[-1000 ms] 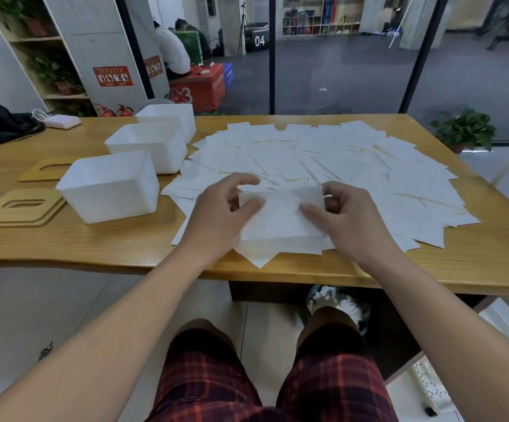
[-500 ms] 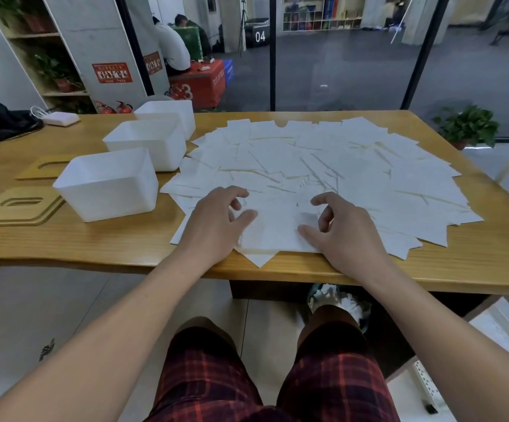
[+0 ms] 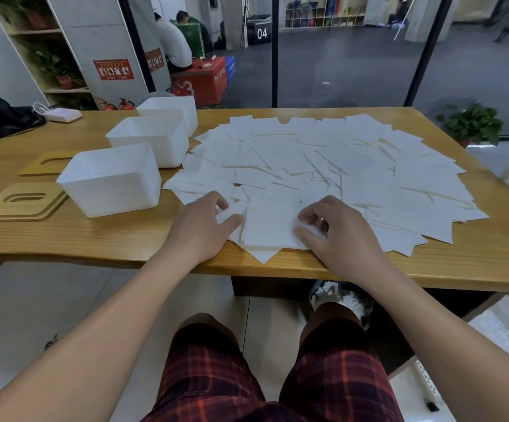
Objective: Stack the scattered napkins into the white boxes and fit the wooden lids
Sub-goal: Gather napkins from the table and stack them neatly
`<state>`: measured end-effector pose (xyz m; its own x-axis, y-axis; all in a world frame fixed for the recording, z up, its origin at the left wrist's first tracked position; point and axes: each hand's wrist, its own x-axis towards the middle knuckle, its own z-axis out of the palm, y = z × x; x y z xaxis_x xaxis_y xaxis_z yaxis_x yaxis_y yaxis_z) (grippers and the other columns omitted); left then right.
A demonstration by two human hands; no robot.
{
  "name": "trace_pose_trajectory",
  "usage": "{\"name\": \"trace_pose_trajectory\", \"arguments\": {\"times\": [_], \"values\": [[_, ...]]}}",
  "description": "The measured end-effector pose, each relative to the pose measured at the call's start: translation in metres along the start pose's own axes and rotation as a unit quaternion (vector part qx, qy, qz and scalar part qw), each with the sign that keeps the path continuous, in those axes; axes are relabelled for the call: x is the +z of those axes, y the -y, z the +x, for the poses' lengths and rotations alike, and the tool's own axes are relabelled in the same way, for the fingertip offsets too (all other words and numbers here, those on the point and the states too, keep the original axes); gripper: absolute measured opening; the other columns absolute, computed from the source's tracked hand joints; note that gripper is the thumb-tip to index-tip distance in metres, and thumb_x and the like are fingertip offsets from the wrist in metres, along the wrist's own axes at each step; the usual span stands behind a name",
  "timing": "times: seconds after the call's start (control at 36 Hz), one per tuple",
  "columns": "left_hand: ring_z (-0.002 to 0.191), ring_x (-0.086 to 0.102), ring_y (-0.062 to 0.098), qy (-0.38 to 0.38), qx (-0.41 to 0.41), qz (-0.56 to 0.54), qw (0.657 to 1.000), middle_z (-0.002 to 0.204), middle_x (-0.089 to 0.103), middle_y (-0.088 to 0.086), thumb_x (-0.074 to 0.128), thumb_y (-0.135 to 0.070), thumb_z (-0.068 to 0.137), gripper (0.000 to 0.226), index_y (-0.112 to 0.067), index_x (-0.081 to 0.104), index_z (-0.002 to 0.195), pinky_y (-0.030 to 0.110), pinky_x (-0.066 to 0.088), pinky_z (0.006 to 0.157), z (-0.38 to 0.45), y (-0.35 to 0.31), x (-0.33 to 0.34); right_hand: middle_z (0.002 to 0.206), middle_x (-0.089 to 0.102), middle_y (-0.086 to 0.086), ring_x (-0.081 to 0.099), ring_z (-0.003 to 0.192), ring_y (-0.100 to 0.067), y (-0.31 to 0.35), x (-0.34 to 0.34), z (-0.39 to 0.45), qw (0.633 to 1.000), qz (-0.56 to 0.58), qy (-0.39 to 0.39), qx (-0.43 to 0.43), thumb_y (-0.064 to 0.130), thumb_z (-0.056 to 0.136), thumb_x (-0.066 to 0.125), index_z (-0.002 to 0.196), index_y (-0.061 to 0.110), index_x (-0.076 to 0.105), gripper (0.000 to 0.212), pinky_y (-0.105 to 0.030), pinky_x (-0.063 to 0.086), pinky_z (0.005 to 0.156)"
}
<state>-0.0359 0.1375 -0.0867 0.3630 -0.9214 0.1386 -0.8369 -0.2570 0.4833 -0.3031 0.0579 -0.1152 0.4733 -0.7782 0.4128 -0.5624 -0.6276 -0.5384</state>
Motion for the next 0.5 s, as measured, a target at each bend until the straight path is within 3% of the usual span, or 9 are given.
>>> {"name": "trace_pose_trajectory", "arguments": {"times": [0.11, 0.25, 0.36, 0.44, 0.5], "values": [[0.105, 0.059, 0.014, -0.005, -0.005, -0.029, 1.0, 0.119, 0.066, -0.005, 0.064, -0.053, 0.104, 0.031, -0.026, 0.067, 0.119, 0.032, 0.042, 0.08, 0.005, -0.004, -0.002, 0.105, 0.059, 0.018, 0.059, 0.088, 0.003, -0.001, 0.0, 0.0, 1.0, 0.001, 0.01, -0.002, 0.042, 0.097, 0.074, 0.114, 0.033, 0.074, 0.019, -0.019, 0.043, 0.071], [0.084, 0.06, 0.013, -0.032, -0.001, -0.085, 0.996, 0.09, 0.064, -0.01, 0.064, -0.041, 0.107, 0.016, -0.027, 0.066, 0.099, 0.03, 0.039, 0.064, 0.006, 0.0, -0.001, 0.105, 0.059, 0.019, 0.059, 0.086, 0.003, -0.002, 0.0, 0.0, 1.0, -0.003, 0.015, -0.001, 0.044, 0.099, 0.073, 0.116, 0.033, 0.076, 0.021, -0.018, 0.04, 0.068], [0.087, 0.063, 0.01, -0.058, -0.023, -0.103, 0.993, 0.105, 0.065, -0.011, 0.057, -0.039, 0.11, 0.016, -0.025, 0.064, 0.106, 0.033, 0.05, 0.069, 0.006, 0.008, -0.01, 0.104, 0.059, 0.018, 0.059, 0.087, 0.004, -0.002, 0.001, 0.0, 1.0, -0.007, 0.013, -0.004, 0.044, 0.099, 0.072, 0.115, 0.033, 0.076, 0.02, -0.018, 0.041, 0.068], [0.086, 0.061, 0.004, -0.082, -0.035, -0.136, 0.987, 0.12, 0.064, -0.01, 0.057, -0.034, 0.111, 0.012, -0.026, 0.065, 0.113, 0.025, 0.044, 0.07, 0.006, 0.015, -0.018, 0.104, 0.059, 0.018, 0.059, 0.088, 0.003, -0.001, 0.002, 0.0, 1.0, -0.013, 0.01, -0.004, 0.044, 0.099, 0.072, 0.114, 0.034, 0.076, 0.019, -0.019, 0.042, 0.068], [0.1, 0.06, 0.008, -0.102, -0.035, -0.174, 0.979, 0.123, 0.064, -0.01, 0.06, -0.03, 0.11, 0.009, -0.028, 0.068, 0.112, 0.027, 0.045, 0.083, 0.006, 0.019, -0.021, 0.104, 0.059, 0.018, 0.059, 0.087, 0.003, -0.001, 0.001, 0.0, 1.0, -0.015, 0.008, -0.004, 0.044, 0.098, 0.072, 0.114, 0.034, 0.075, 0.019, -0.019, 0.043, 0.068]]}}
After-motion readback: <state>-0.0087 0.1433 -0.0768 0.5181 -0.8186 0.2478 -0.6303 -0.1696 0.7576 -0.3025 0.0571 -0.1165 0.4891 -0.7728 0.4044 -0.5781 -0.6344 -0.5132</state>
